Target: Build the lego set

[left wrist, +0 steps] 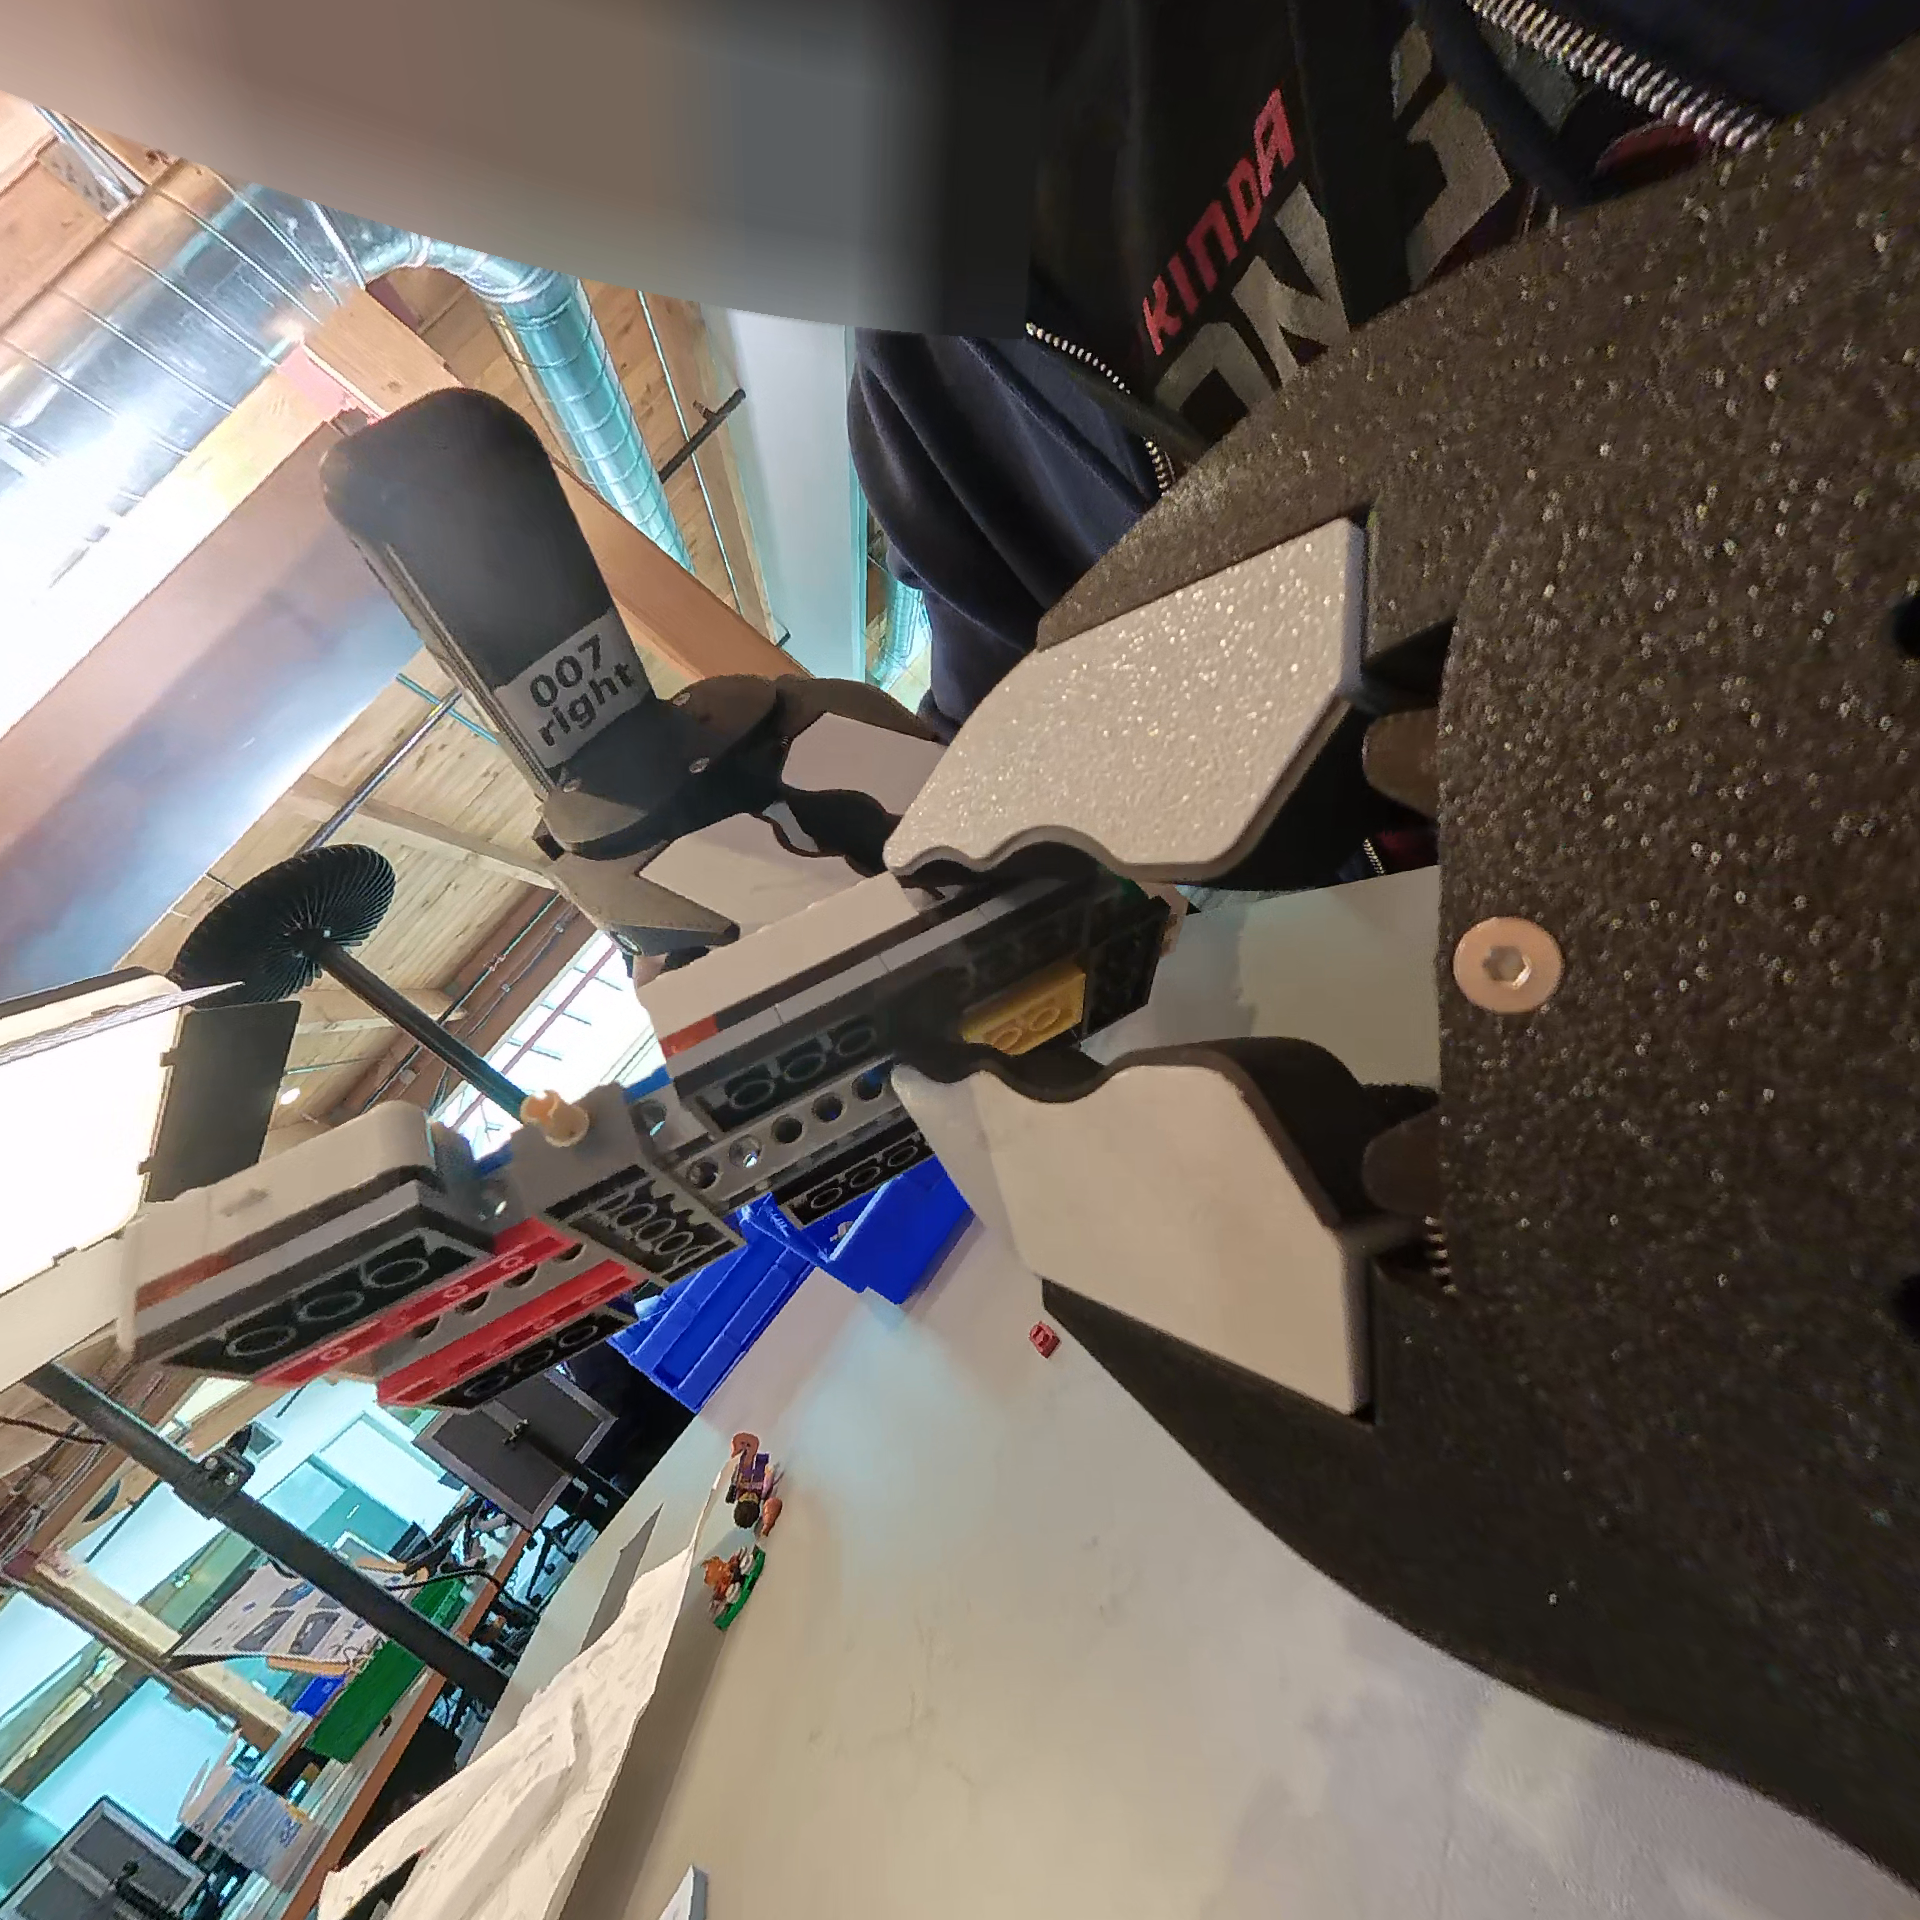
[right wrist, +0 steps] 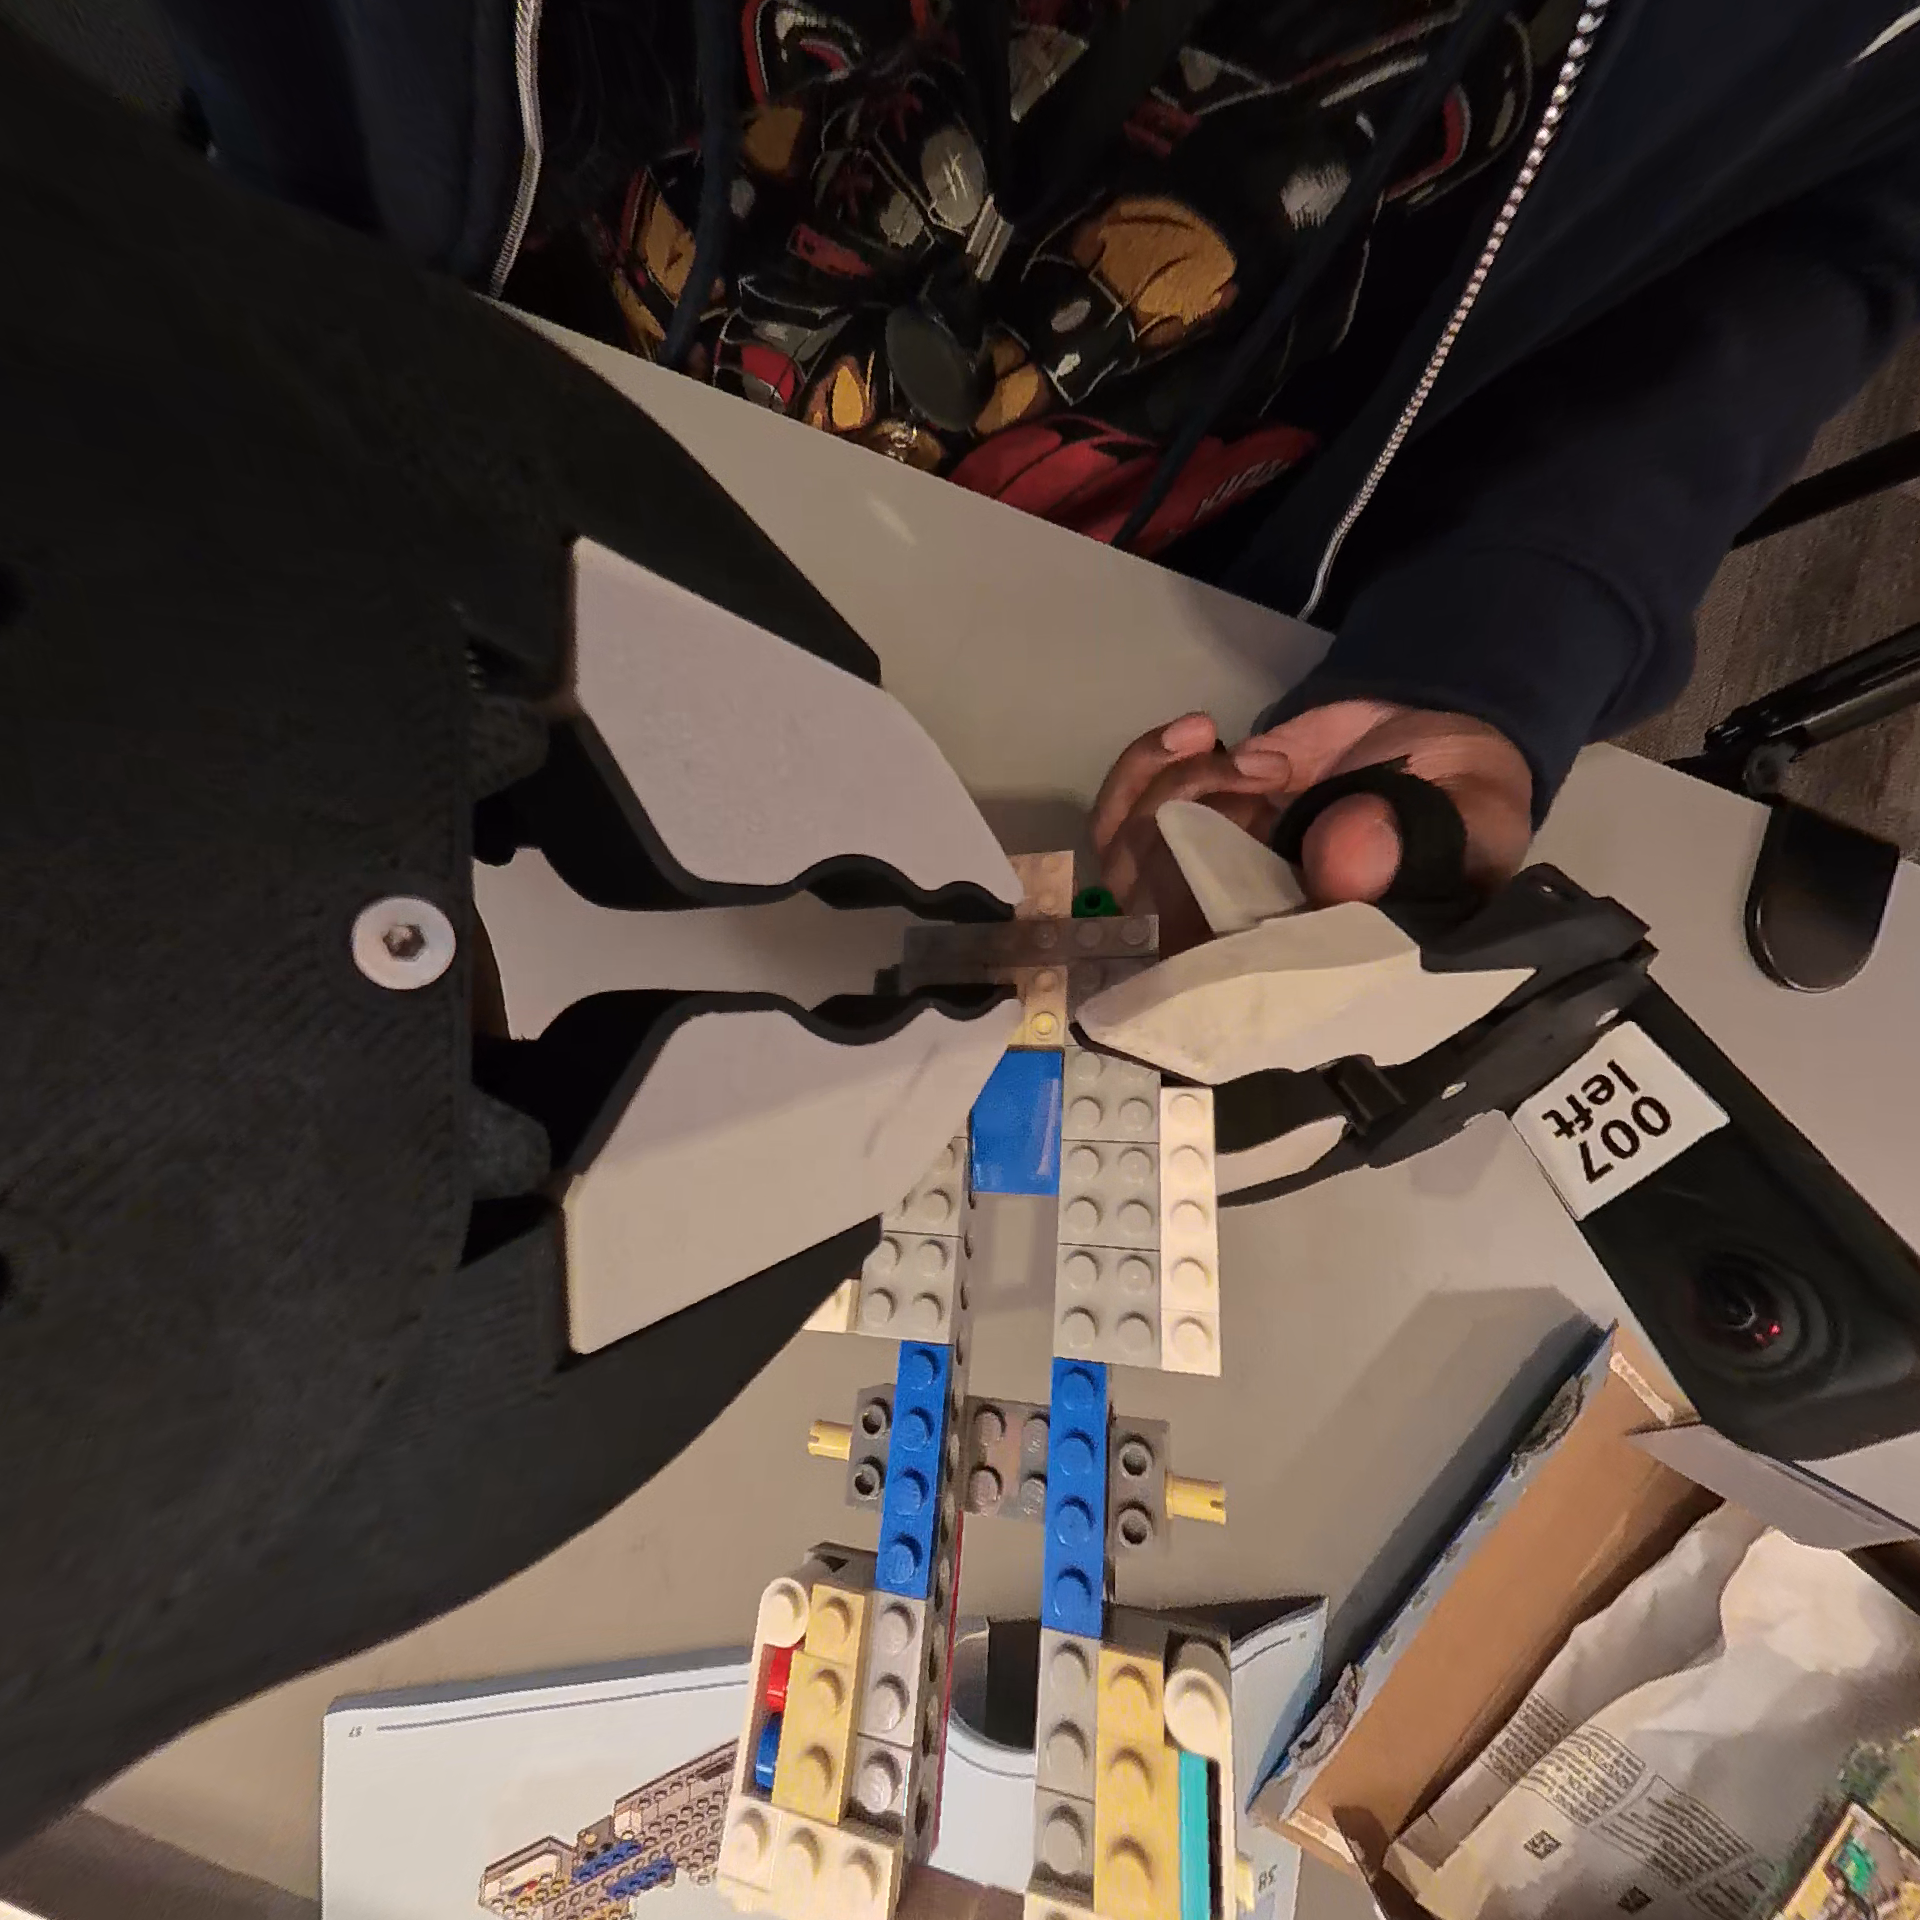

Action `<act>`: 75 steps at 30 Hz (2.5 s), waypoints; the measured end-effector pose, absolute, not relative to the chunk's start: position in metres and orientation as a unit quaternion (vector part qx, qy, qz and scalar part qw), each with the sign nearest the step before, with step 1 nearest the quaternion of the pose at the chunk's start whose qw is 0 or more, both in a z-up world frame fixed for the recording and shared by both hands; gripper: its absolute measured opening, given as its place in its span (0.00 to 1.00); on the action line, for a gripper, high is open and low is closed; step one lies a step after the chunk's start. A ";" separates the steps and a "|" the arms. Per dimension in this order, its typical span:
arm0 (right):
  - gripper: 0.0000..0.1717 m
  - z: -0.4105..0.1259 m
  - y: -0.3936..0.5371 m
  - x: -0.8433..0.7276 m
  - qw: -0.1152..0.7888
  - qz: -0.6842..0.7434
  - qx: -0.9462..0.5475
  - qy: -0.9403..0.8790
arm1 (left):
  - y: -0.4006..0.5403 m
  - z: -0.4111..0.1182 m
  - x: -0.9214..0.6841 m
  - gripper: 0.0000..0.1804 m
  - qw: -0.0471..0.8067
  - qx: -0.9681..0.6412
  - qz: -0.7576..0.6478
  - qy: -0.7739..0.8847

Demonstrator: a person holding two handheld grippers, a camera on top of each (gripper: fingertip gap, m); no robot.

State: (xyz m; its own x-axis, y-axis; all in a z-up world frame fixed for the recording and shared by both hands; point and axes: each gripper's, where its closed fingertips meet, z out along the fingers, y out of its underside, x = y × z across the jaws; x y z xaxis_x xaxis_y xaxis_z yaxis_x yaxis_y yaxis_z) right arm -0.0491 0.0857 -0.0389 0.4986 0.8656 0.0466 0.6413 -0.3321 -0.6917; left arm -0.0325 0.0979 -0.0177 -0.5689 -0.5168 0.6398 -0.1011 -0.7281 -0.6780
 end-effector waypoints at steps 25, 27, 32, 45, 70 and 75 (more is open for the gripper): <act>0.23 -0.033 0.104 -0.040 0.364 0.110 -0.794 -0.474 | 0.093 -0.019 -0.033 0.16 0.149 -0.438 -0.800 0.381; 0.23 -0.036 0.105 -0.040 0.356 0.105 -0.797 -0.477 | 0.094 -0.020 -0.033 0.16 0.148 -0.442 -0.800 0.379; 0.23 -0.038 0.107 -0.039 0.345 0.100 -0.803 -0.475 | 0.095 -0.021 -0.032 0.15 0.144 -0.444 -0.800 0.377; 0.18 -0.042 0.108 -0.037 0.336 0.088 -0.811 -0.471 | 0.103 -0.024 -0.029 0.16 0.138 -0.464 -0.800 0.355; 0.31 -0.040 0.110 -0.013 0.447 0.388 -0.803 -0.074 | 0.115 -0.005 -0.040 0.16 0.142 -0.416 -0.847 0.299; 0.33 -0.036 0.104 -0.025 0.449 0.464 -0.762 -0.043 | 0.101 0.001 -0.044 0.16 0.144 -0.384 -0.852 0.325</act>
